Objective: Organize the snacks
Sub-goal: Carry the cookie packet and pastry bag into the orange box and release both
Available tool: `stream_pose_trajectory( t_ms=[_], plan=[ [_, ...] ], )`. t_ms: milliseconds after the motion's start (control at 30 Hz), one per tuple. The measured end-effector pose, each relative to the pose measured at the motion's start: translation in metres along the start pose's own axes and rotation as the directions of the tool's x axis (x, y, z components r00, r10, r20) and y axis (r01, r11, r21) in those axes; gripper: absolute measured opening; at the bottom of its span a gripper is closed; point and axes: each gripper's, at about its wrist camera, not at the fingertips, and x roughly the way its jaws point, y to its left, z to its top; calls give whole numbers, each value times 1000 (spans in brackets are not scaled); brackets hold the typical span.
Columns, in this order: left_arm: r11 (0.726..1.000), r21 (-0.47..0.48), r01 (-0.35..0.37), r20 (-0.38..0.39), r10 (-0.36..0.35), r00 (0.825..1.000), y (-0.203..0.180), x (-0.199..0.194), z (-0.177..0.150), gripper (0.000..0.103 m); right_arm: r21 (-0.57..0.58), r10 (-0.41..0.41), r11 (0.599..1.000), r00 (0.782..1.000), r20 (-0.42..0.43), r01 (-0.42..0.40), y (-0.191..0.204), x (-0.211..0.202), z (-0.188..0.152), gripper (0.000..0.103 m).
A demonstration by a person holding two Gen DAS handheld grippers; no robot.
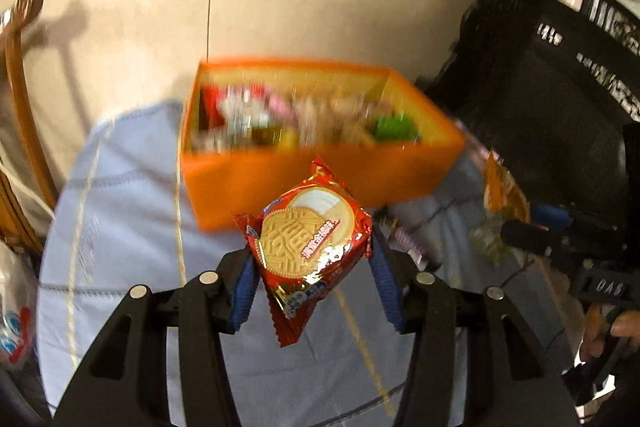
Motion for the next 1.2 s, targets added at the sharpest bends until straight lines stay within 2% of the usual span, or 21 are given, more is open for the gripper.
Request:
stream_pose_trajectory(
  t_ms=[200, 367, 533, 833, 1200],
  plan=[
    [999, 44, -5, 100, 1, 995, -13, -28, 62, 50, 15, -17, 1000, 992, 129, 16, -6, -41, 64, 57],
    [999, 40, 4, 135, -9, 991, -18, -32, 113, 50, 23, -27, 999, 985, 170, 23, -13, -48, 107, 57],
    [998, 57, -10, 141, 2, 990, -25, -18, 147, 50, 31, -41, 999, 984, 175, 36, -25, -42, 139, 57],
    [996, 70, -52, 129, 43, 991, -15, 25, 176, 50, -2, -63, 998, 985, 163, 64, -29, -5, 168, 57],
    [995, 52, -81, 96, 76, 992, 4, 70, 180, 50, -27, -73, 997, 988, 139, 77, -29, 31, 176, 57]
  ],
)
